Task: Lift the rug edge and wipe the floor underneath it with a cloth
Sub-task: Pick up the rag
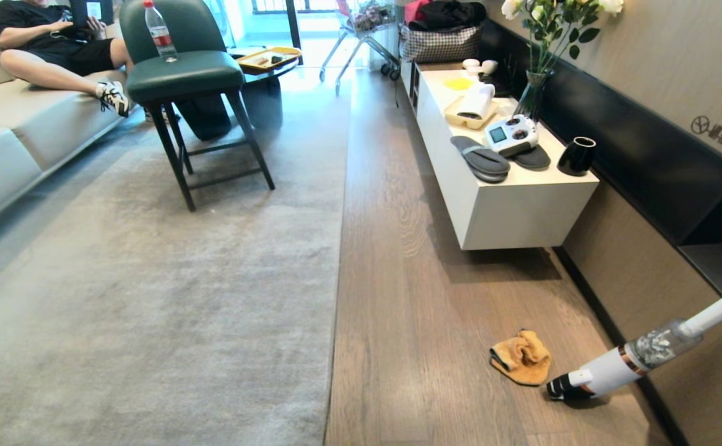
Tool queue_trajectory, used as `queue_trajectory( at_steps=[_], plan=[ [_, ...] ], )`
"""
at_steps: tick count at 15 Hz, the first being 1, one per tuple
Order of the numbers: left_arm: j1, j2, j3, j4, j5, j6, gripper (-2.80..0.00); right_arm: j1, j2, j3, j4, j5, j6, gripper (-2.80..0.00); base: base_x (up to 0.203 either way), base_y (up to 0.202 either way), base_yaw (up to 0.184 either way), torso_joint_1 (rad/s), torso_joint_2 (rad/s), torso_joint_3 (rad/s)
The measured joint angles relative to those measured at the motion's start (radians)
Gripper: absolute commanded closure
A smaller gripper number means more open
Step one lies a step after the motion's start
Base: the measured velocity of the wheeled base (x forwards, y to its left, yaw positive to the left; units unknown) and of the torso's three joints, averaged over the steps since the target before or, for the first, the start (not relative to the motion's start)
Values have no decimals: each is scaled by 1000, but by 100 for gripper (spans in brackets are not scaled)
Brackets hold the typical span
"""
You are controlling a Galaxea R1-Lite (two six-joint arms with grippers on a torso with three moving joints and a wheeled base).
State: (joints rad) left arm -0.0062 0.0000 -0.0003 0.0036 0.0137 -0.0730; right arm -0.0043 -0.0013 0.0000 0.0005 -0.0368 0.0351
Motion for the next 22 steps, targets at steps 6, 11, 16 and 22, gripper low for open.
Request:
queue_trajectory(
  at_steps=[6, 11, 16, 22],
  plan=[
    [0, 0, 0, 1, 0, 0, 0, 0, 0, 0, 1, 0, 0, 0, 0, 0, 0, 21, 48, 45],
    [0, 0, 0, 1, 0, 0, 0, 0, 0, 0, 1, 0, 0, 0, 0, 0, 0, 0, 0, 0],
    [0, 0, 0, 1, -1, 0, 0, 0, 0, 0, 2, 0, -1, 0, 0, 0, 0, 0, 0, 0],
    [0, 0, 0, 1, 0, -1, 0, 0, 0, 0, 2, 0, -1, 0, 0, 0, 0, 1, 1, -24]
  ],
)
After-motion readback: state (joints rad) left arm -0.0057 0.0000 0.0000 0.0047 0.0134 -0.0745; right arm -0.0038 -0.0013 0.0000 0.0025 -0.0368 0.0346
